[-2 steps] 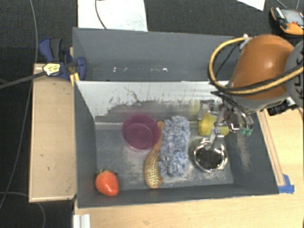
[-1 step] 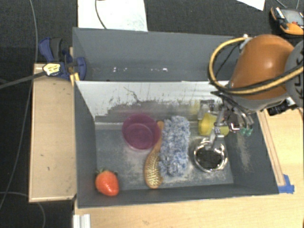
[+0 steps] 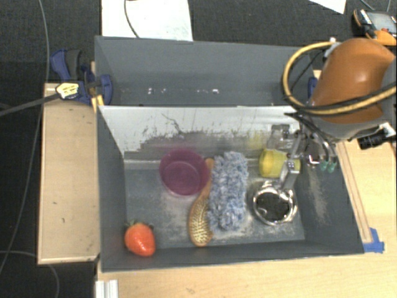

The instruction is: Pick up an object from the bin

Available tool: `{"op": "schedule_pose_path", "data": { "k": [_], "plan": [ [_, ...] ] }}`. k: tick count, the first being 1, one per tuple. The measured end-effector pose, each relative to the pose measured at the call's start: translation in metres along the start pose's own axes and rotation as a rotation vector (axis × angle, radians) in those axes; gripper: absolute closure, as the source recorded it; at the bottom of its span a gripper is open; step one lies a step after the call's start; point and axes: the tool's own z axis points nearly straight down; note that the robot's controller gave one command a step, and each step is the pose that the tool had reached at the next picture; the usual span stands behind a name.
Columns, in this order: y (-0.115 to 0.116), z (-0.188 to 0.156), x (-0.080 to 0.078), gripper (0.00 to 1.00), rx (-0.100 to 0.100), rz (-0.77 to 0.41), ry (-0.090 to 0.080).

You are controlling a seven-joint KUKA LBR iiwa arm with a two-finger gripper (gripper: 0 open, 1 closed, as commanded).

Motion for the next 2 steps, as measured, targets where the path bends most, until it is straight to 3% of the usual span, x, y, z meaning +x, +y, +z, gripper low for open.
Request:
{"op": "schedule_pose_path", "data": {
  "k": [1,2],
  "plan": [
    [-0.002,0.046,0.011,0.00,-0.001,-0.563,0.002],
    [-0.014,0.111,-0.018,0.00,-0.001,-0.530,-0.001]
  ]
}}
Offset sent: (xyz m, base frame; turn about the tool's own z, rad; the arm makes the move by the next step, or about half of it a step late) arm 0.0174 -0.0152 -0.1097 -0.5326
